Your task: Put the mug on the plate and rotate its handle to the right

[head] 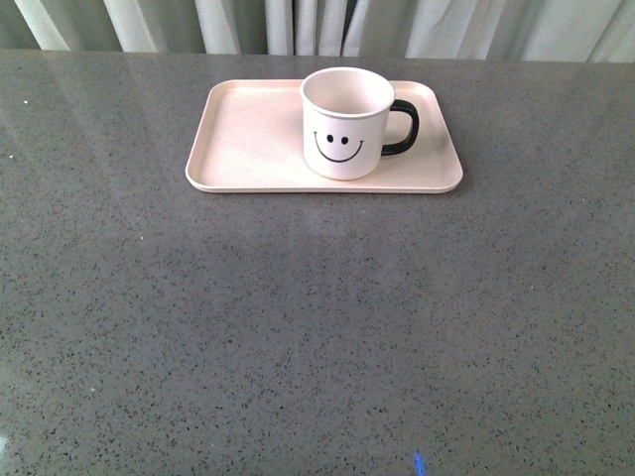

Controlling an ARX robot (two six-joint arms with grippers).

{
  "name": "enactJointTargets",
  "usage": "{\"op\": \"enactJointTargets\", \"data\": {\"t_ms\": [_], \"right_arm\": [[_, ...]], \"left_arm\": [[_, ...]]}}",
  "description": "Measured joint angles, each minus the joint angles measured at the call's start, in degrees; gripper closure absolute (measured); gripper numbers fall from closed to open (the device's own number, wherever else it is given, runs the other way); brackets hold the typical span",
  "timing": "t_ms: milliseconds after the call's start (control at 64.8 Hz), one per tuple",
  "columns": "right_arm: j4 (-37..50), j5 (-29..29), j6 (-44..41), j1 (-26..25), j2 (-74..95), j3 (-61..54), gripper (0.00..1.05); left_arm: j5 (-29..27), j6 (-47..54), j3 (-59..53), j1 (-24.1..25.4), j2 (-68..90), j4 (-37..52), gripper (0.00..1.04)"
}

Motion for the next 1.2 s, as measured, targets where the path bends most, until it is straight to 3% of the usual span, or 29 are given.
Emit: {"op": "enactJointTargets", "data": {"t_ms": [93,309,571,710,988,1204], "right_arm": [[13.3,-0.7,1.7,-1.4,-7.8,-13.5,0.63],[21.2,-3.0,2.7,-3.4,-18.4,-34.8,1.04],[24.1,-4.6,3.0,-5.5,-30.8,-50.0,1.03],[23.9,-8.0,2.9,-7.6,-35.8,-55.1,1.03],[24.4,-8.0,3.0,-9.0,-44.2,-63.4,1.03],[18.1,-8.2,3.0,-9.0,-53.7,-67.4,1.03]], "left_arm": [[0.0,0.0,0.0,0.0,0.0,0.0,0.09],[0.0,0.0,0.0,0.0,0.0,0.0,0.09],[0.0,0.0,0.0,0.0,0.0,0.0,0.09],[0.0,0.0,0.0,0.0,0.0,0.0,0.09],[0.0,0.0,0.0,0.0,0.0,0.0,0.09],[0.0,0.0,0.0,0.0,0.0,0.0,0.09]]}}
